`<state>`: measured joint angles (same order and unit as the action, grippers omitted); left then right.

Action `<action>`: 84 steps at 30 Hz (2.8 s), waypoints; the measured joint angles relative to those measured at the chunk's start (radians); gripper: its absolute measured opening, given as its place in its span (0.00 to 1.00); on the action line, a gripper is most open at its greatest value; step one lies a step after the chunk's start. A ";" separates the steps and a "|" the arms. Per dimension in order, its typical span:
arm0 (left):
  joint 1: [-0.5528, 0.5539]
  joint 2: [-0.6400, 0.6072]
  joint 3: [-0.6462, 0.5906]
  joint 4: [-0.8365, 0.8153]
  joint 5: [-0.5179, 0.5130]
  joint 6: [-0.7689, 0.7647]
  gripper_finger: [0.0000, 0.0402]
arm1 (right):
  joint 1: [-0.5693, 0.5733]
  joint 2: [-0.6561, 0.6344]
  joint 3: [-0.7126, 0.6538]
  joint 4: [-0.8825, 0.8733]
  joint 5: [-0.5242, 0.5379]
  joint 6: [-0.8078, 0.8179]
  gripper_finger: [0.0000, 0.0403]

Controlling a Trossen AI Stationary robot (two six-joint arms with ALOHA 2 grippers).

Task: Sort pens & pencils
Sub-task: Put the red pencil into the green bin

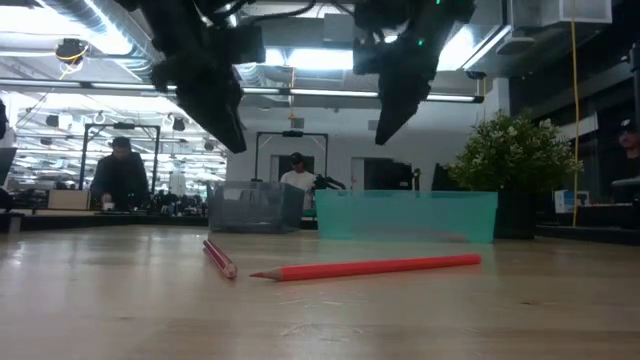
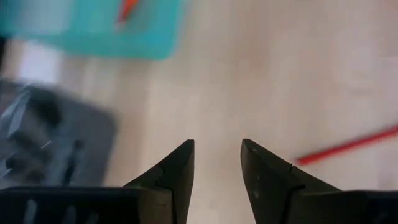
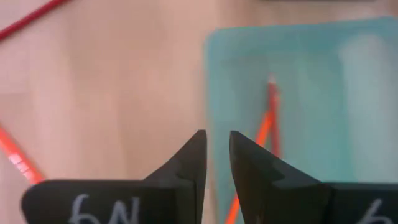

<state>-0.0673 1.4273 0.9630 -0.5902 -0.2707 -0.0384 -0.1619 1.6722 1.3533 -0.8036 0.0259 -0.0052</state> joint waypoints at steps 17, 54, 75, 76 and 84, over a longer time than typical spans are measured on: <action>-0.240 0.129 0.001 0.078 0.129 0.034 0.31 | 0.389 0.000 -0.026 0.079 0.284 0.194 0.18; -0.295 0.526 0.381 -0.235 0.052 0.206 0.31 | 0.669 -0.002 -0.361 0.705 0.359 0.345 0.18; -0.277 0.551 0.378 -0.225 0.134 0.390 0.31 | 0.706 -0.002 -0.362 0.718 0.401 0.341 0.18; -0.272 0.557 0.379 -0.212 0.134 0.395 0.31 | 0.706 -0.002 -0.362 0.717 0.401 0.341 0.18; -0.252 0.576 0.337 -0.145 0.165 0.459 0.31 | 0.706 -0.002 -0.361 0.727 0.401 0.339 0.18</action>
<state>-0.3189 2.0031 1.2999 -0.7355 -0.1059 0.4206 0.5445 1.6707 0.9920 -0.0766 0.4271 0.3337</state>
